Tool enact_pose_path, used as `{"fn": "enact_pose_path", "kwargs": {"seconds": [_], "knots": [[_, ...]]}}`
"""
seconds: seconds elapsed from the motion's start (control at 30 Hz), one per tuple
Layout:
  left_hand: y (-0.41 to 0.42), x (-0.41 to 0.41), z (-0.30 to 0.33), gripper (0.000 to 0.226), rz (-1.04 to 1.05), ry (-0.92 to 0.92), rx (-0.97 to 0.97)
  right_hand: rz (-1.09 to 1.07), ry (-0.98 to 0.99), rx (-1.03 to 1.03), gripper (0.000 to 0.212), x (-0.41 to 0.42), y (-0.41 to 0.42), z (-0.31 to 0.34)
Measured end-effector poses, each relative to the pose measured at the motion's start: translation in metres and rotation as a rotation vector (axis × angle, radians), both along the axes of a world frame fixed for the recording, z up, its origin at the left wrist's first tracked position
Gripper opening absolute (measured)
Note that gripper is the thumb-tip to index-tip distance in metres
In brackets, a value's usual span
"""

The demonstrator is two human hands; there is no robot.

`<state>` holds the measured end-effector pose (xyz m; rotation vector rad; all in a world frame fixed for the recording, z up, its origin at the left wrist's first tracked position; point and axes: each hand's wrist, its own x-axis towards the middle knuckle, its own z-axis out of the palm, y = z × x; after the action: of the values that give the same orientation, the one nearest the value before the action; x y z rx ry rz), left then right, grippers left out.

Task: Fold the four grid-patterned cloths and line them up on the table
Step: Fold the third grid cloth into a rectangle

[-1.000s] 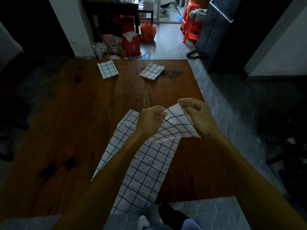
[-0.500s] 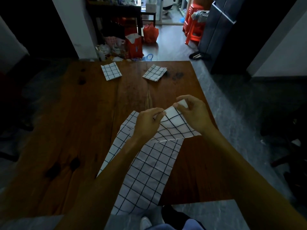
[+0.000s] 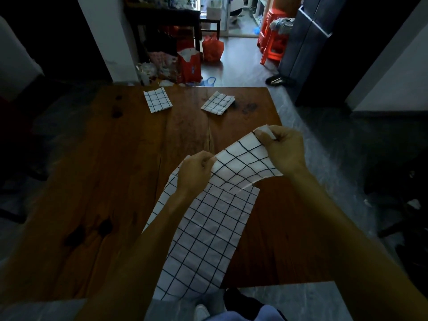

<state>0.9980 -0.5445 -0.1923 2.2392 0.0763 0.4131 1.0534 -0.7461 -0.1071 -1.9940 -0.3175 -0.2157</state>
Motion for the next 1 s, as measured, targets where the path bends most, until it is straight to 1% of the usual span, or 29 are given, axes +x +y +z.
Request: {"fn": "enact_pose_path", "kwargs": {"seconds": [0.03,0.1,0.17,0.2,0.23,0.33,0.4,0.47,0.53,0.6,0.67,0.7,0.77,0.8,0.87,0.9,0.93,1.0], "knots": [[-0.006,0.001,0.006,0.026,-0.025,0.005,-0.033,0.022,-0.005,-0.016,0.018,0.0,0.002,-0.001],[-0.018,0.006,0.02,0.034,-0.108,-0.016,-0.096,0.135,0.0,-0.086,0.012,-0.001,0.007,-0.005],[-0.03,0.013,0.033,0.027,-0.204,-0.102,-0.083,0.236,-0.019,-0.134,0.014,-0.004,0.013,-0.01],[-0.033,0.015,0.036,0.021,-0.221,-0.142,-0.06,0.244,-0.035,-0.132,0.014,-0.006,0.016,-0.011],[-0.035,0.016,0.036,0.017,-0.21,-0.165,-0.049,0.236,-0.049,-0.113,0.015,-0.007,0.017,-0.011],[-0.029,0.016,0.028,0.02,-0.145,-0.132,-0.045,0.188,-0.055,-0.062,0.025,-0.009,0.015,-0.006],[-0.022,0.014,0.018,0.02,-0.146,-0.106,-0.067,0.159,-0.044,-0.038,0.032,-0.008,0.011,-0.002],[-0.014,0.012,0.009,0.021,-0.125,-0.093,-0.08,0.094,-0.023,0.029,0.035,-0.005,0.006,0.003],[-0.005,0.01,0.0,0.022,-0.09,-0.06,-0.04,0.051,-0.024,0.074,0.029,-0.003,-0.001,0.009],[0.002,0.006,-0.008,0.026,-0.054,-0.01,0.002,0.039,-0.019,0.074,0.023,-0.002,-0.006,0.011],[0.003,0.004,-0.013,0.027,-0.043,0.038,0.029,0.052,-0.027,0.041,0.027,-0.001,-0.007,0.01],[0.001,0.004,-0.013,0.023,-0.041,0.067,0.032,0.051,-0.025,0.032,0.025,0.0,-0.006,0.008],[-0.007,0.003,-0.007,0.011,-0.051,0.088,-0.016,0.035,-0.016,0.028,0.014,0.003,-0.005,0.005],[-0.012,0.002,0.0,0.019,-0.076,0.088,-0.052,0.036,-0.009,0.025,0.009,0.004,-0.005,0.005],[-0.021,0.005,0.015,0.039,-0.153,0.073,-0.128,0.063,-0.02,-0.026,0.008,0.003,-0.004,0.004],[-0.026,0.007,0.024,0.041,-0.19,0.051,-0.146,0.099,-0.039,-0.077,0.008,0.002,-0.003,0.003],[-0.031,0.01,0.034,0.036,-0.219,0.025,-0.149,0.142,-0.05,-0.12,0.009,-0.001,0.0,0.004],[-0.038,0.015,0.046,0.017,-0.236,-0.041,-0.12,0.183,-0.047,-0.155,0.007,-0.004,0.007,0.004]]}}
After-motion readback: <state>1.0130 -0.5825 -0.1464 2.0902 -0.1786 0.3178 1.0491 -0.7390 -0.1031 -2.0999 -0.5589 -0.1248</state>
